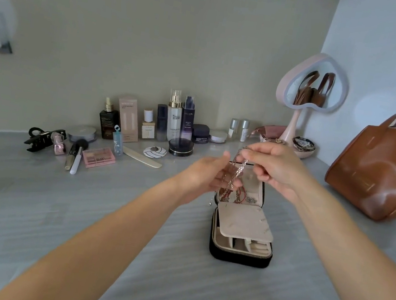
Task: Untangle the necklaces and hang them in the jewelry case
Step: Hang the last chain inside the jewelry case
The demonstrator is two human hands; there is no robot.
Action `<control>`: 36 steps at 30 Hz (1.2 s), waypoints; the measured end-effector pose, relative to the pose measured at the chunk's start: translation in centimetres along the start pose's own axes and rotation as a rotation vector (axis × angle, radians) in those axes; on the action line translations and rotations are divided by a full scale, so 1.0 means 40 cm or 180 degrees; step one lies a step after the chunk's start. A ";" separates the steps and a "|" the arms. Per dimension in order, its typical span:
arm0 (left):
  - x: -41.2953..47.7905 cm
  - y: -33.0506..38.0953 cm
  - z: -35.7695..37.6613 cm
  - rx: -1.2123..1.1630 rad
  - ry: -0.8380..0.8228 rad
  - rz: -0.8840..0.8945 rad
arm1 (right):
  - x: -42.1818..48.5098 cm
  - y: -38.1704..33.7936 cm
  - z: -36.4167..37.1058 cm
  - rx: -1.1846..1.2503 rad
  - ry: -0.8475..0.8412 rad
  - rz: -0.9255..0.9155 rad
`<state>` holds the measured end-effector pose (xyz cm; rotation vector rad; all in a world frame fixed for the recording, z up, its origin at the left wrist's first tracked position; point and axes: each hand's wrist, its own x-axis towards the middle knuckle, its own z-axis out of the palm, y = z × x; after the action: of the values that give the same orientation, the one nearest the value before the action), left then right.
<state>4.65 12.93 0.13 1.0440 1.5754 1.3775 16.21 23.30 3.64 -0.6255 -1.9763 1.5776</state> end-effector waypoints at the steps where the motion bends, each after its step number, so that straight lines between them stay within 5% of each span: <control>1: -0.001 0.000 0.001 0.0095 -0.0024 0.0097 | -0.001 0.006 -0.012 0.0050 0.0081 0.0006; 8: 0.023 0.040 0.012 0.1185 0.0047 0.0386 | -0.013 0.062 -0.071 -0.0239 0.0540 0.0345; 14: 0.063 0.067 0.042 0.1980 0.0053 0.0464 | -0.021 0.066 -0.068 -0.0402 0.0154 0.0218; 18: 0.082 0.075 0.053 0.2128 0.0084 0.0486 | -0.011 0.074 -0.058 -0.0330 -0.0218 0.0092; 24: 0.099 0.073 0.056 0.2168 0.0118 0.0434 | 0.009 0.105 -0.055 -0.0523 0.0000 0.0023; 29: 0.116 0.043 0.047 0.2742 0.0318 0.0530 | 0.031 0.127 -0.064 -0.1149 0.0379 -0.0381; 34: 0.122 0.025 0.027 0.2443 0.1109 0.0913 | 0.053 0.130 -0.074 -0.1873 0.0247 -0.0474; 36: 0.136 0.013 0.018 0.2649 0.0951 0.0795 | 0.063 0.127 -0.072 -0.2156 0.0260 -0.0516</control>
<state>3.42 18.28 0.35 1.6083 2.4051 1.0578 16.36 28.12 -0.50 -0.7378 -2.4218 0.7508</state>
